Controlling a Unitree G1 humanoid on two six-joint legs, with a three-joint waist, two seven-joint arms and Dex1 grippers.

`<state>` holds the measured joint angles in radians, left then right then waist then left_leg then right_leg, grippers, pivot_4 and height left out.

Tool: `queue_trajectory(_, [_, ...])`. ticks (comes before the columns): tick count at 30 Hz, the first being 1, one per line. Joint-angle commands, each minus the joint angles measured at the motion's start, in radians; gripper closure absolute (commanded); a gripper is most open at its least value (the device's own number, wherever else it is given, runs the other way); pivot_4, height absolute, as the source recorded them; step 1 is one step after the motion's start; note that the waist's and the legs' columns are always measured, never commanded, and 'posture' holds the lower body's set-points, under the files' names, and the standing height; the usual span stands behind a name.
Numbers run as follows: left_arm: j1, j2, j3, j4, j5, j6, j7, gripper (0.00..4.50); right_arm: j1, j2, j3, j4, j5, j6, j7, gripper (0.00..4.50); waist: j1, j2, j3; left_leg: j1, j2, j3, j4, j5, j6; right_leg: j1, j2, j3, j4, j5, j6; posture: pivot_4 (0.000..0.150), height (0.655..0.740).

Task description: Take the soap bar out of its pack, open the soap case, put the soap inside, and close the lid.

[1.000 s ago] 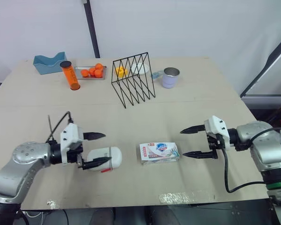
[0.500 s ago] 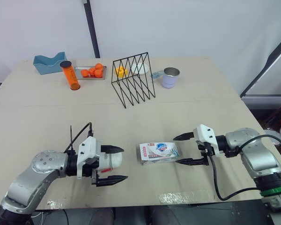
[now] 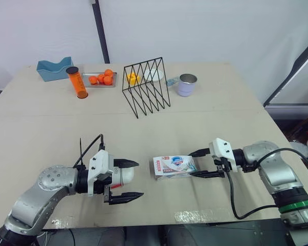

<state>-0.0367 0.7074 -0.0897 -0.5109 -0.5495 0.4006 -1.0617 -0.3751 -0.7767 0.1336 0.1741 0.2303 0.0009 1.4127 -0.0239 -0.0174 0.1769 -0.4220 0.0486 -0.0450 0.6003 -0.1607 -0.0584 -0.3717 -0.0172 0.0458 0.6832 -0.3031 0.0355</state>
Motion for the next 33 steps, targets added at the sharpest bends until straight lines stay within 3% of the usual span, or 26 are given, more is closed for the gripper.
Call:
queue_trajectory(1, [0.001, -0.001, 0.005, -0.031, -0.006, -0.004, 0.009, 0.0, -0.021, 0.002, -0.002, 0.002, 0.001, -0.016, 0.006, 1.1, 0.0, 0.0, 0.0, 0.0, 0.0, 0.0, 0.0, 0.0, 0.0, 0.0, 0.0, 0.0, 0.0, 0.0, 0.0, 0.15, 0.74])
queue_trajectory(33, [0.002, -0.01, 0.005, -0.02, 0.004, -0.025, 0.015, 0.0, -0.01, -0.006, -0.001, 0.005, 0.007, 0.003, 0.007, 1.1, 0.0, 0.0, 0.0, 0.0, 0.0, 0.0, 0.0, 0.0, 0.0, 0.0, 0.0, 0.0, 0.0, 0.0, 0.0, 0.15, 0.74])
